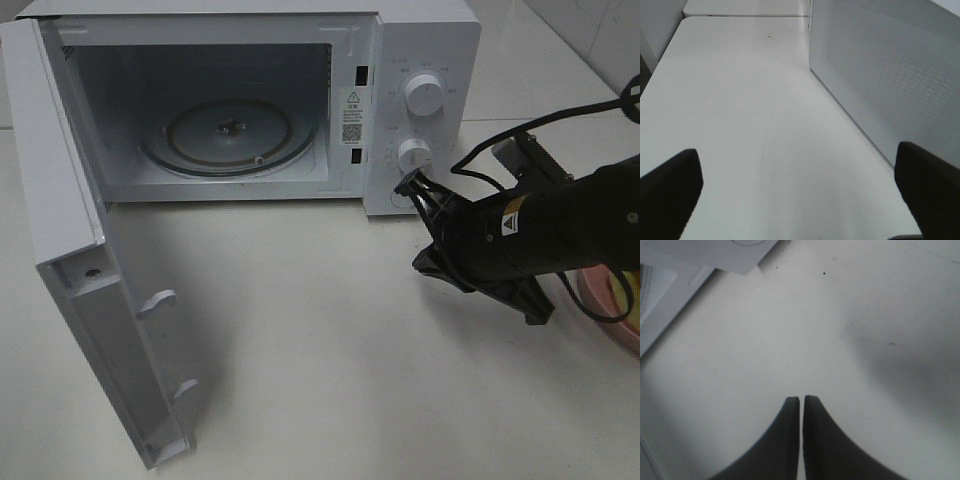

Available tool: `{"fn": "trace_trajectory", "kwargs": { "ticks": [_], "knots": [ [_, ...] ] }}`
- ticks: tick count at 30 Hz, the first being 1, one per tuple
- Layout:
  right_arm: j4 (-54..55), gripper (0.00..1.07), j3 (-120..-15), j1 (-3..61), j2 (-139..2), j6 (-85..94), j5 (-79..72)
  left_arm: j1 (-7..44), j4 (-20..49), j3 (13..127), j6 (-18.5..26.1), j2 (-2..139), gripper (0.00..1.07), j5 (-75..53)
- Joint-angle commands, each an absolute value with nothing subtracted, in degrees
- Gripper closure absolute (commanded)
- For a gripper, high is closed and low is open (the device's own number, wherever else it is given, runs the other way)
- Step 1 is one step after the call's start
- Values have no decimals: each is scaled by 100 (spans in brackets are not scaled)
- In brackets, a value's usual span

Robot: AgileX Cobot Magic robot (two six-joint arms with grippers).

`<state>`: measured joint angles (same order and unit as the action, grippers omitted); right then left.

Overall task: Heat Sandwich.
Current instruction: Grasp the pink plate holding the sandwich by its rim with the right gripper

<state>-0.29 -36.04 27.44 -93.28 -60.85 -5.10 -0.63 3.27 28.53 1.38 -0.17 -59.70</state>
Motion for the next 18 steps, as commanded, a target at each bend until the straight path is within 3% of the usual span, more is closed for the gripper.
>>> {"fn": "trace_trajectory", "kwargs": {
  "ticks": [1, 18],
  "knots": [
    [-103, 100, -3610, 2727, -9058, -5180, 0, -69, 372, 2836, 132, -172, 7, -5930],
    [-103, 90, -3615, 2727, -8342, -1450, 2607, -69, 372, 2836, 132, -172, 7, -5930]
  ]
}}
